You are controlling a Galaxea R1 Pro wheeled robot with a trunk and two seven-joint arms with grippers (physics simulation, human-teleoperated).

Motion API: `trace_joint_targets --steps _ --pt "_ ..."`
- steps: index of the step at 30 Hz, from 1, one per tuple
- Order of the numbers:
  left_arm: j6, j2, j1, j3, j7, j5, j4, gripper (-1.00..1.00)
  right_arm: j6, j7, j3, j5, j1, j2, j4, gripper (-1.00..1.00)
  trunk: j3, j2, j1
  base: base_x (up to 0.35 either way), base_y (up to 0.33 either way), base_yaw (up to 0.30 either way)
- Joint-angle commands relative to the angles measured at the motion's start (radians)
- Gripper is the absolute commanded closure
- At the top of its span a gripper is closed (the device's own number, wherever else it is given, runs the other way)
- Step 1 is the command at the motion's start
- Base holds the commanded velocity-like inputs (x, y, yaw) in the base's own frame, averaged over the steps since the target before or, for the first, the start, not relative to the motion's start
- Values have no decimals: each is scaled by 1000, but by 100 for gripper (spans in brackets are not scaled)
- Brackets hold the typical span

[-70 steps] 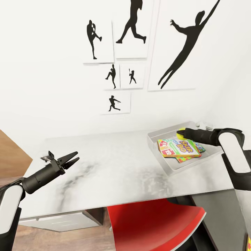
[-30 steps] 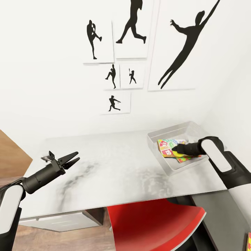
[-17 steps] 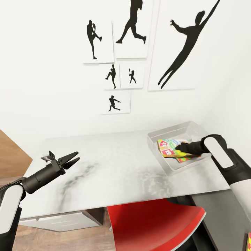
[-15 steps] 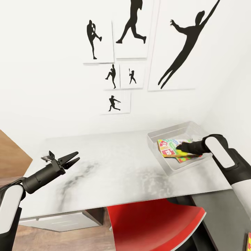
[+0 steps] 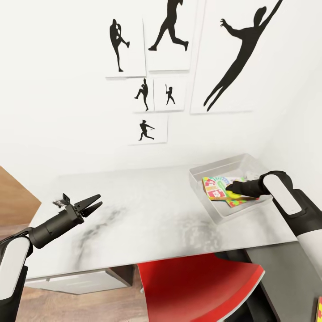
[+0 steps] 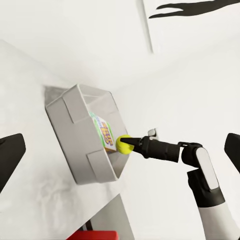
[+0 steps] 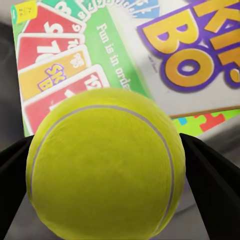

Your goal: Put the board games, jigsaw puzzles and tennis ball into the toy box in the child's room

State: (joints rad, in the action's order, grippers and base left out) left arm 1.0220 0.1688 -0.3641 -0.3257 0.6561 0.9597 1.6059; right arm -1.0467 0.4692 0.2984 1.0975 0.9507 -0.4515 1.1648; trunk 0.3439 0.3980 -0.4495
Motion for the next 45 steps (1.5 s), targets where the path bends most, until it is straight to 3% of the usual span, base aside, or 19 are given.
trace_joint_targets --steps 1,9,45 --pt "4 0 -1 -1 5 -3 0 -100 -1 10 4 10 1 -1 1 100 3 2 -1 0 0 0" --pt "4 1 -1 -2 5 -4 0 -100 -1 10 8 10 12 10 14 100 16 2 -1 0 0 0" --pt "5 1 -1 -2 5 -4 0 -100 -1 9 12 10 27 9 42 100 74 2 -1 0 0 0"
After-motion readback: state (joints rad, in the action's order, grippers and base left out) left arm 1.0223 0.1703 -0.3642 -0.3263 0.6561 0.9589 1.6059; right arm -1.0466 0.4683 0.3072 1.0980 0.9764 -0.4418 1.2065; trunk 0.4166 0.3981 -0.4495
